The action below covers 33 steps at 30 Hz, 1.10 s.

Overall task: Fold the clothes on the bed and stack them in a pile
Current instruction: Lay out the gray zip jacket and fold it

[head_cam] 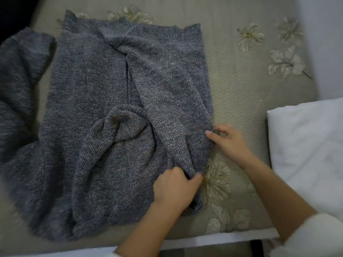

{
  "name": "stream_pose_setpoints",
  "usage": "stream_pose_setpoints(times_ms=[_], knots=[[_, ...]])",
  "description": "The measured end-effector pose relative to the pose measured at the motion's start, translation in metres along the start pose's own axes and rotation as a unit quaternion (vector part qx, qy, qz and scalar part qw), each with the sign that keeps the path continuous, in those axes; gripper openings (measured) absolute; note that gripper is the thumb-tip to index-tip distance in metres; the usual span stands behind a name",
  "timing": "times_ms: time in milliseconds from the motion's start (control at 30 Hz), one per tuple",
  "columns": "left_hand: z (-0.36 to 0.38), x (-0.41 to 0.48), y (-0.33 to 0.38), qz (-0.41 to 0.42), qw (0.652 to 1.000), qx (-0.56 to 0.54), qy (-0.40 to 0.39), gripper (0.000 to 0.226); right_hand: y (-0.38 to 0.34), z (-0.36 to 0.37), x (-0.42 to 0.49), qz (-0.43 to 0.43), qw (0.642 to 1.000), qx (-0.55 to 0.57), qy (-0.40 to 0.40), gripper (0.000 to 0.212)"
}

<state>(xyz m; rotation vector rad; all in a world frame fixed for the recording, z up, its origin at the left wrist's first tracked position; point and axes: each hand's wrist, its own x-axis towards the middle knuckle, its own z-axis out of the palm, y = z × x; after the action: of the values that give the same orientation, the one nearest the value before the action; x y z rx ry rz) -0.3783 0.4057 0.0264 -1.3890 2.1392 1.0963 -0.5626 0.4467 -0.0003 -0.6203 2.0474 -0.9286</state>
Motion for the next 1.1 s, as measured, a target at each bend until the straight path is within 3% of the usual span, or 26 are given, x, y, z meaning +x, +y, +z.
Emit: stream_pose_setpoints(times_ms=[100,167,200,267,367,500,567,633,667,767,867,933,1000,1033,1100], knots=[[-0.003,-0.001,-0.004,0.076,0.992,-0.103,0.022,0.035,-0.005,-0.023,-0.001,0.016,0.989,0.141,-0.029,0.018],[-0.005,-0.008,-0.017,0.103,0.965,-0.237,-0.037,0.035,-0.005,-0.031,0.000,0.059,0.967,0.247,-0.032,0.011],[-0.005,-0.012,-0.024,0.092,0.945,-0.300,-0.096,0.035,-0.004,-0.031,-0.001,0.082,0.966,0.241,-0.031,0.010],[0.006,-0.022,-0.039,0.048,0.915,-0.349,-0.197,0.032,0.002,-0.028,-0.003,0.109,0.989,0.089,-0.042,0.021],[0.034,-0.035,-0.051,0.013,0.932,-0.286,-0.221,0.025,0.005,-0.023,-0.003,0.078,0.986,-0.129,-0.066,0.036],[0.049,-0.039,-0.044,0.020,0.924,-0.266,-0.275,0.029,0.007,-0.028,-0.002,0.040,0.979,-0.200,0.022,0.022],[0.053,-0.036,-0.041,0.031,0.939,-0.204,-0.274,0.012,0.010,-0.027,-0.009,0.073,0.955,-0.288,-0.002,0.018],[0.052,-0.033,-0.039,0.034,0.946,-0.168,-0.275,0.019,0.010,-0.022,-0.013,0.091,0.941,-0.325,-0.016,0.013],[0.050,-0.031,-0.038,0.033,0.944,-0.174,-0.279,0.023,0.007,-0.019,-0.013,0.080,0.947,-0.312,-0.003,0.021],[0.032,-0.026,-0.041,0.039,0.952,-0.197,-0.233,0.032,-0.013,0.000,-0.011,-0.084,0.956,-0.271,0.073,0.056],[0.010,-0.022,-0.051,0.035,0.959,-0.225,-0.169,0.030,-0.027,0.033,-0.012,-0.198,0.921,-0.332,0.045,0.058],[-0.005,-0.018,-0.063,0.029,0.955,-0.256,-0.150,0.023,-0.027,0.061,-0.015,-0.194,0.908,-0.368,-0.045,0.054],[-0.024,-0.012,-0.081,0.019,0.944,-0.312,-0.109,0.016,-0.020,0.086,-0.016,-0.131,0.895,-0.406,-0.127,0.053],[-0.035,-0.008,-0.092,0.013,0.937,-0.340,-0.076,0.015,-0.020,0.095,-0.016,-0.099,0.900,-0.403,-0.129,0.052],[-0.061,-0.001,-0.121,0.007,0.924,-0.381,0.008,0.016,-0.031,0.115,-0.015,-0.072,0.947,-0.311,-0.043,0.050]])
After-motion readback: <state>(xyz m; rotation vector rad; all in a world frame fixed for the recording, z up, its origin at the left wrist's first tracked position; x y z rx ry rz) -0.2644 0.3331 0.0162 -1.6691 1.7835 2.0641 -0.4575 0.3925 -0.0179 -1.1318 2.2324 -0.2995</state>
